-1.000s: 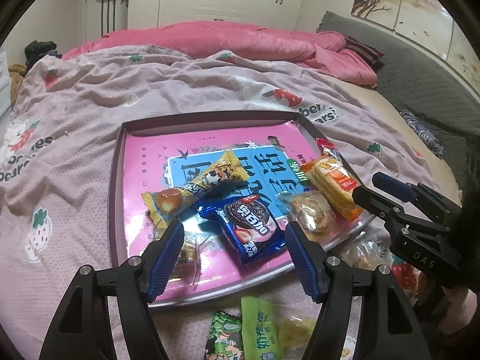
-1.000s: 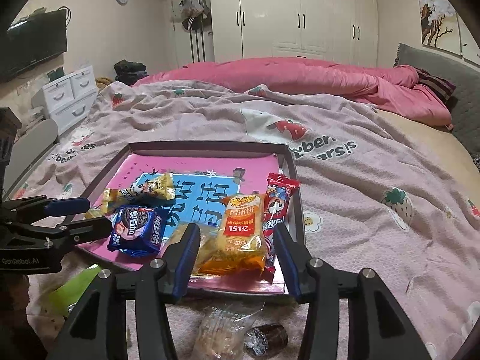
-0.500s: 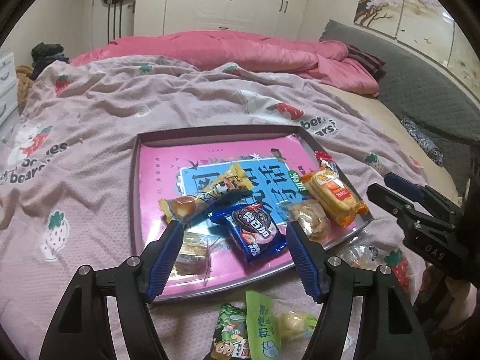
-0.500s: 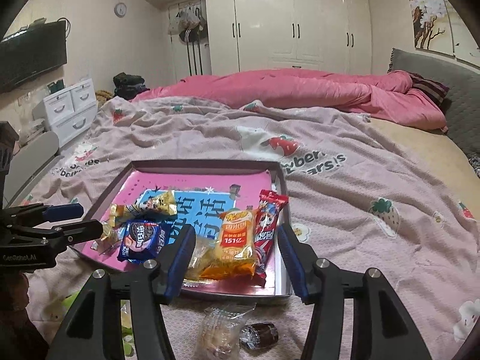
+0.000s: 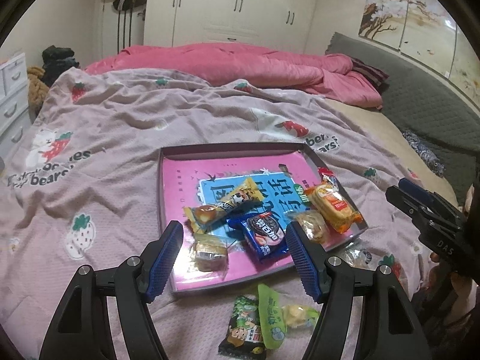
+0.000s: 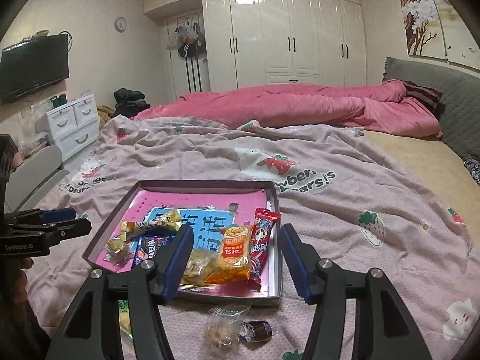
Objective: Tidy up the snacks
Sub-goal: 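Withdraw both open tools from the tray toward the snacks on the cover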
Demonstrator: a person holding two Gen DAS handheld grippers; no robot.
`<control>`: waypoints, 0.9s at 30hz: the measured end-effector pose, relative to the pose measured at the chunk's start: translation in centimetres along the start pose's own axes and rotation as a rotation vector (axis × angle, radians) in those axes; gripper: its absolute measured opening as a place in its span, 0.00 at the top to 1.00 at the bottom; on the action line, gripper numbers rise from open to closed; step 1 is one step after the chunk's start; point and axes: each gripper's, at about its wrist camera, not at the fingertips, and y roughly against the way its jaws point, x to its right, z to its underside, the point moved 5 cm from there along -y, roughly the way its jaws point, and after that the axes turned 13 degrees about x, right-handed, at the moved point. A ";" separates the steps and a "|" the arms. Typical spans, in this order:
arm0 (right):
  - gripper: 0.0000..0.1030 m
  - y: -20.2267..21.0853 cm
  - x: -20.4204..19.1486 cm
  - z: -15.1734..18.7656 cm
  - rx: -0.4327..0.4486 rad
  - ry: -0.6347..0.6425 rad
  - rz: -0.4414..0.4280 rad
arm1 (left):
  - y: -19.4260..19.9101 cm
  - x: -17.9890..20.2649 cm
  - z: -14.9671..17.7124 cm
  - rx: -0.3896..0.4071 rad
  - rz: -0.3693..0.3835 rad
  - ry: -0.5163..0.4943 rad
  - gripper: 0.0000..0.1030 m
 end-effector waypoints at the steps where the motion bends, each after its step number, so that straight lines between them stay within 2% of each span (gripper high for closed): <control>1: 0.42 0.1 -0.1 0.0 -0.001 0.000 -0.004 | 0.2 0.0 0.0 0.002 0.000 -0.001 0.29; 10: 0.42 1.4 -0.5 0.2 0.002 0.007 -0.007 | 1.6 -0.1 0.0 0.007 -0.001 -0.010 0.29; 27: 0.42 3.0 -1.3 1.1 -0.015 0.009 -0.024 | 2.7 -0.4 1.6 -0.030 -0.013 -0.030 0.29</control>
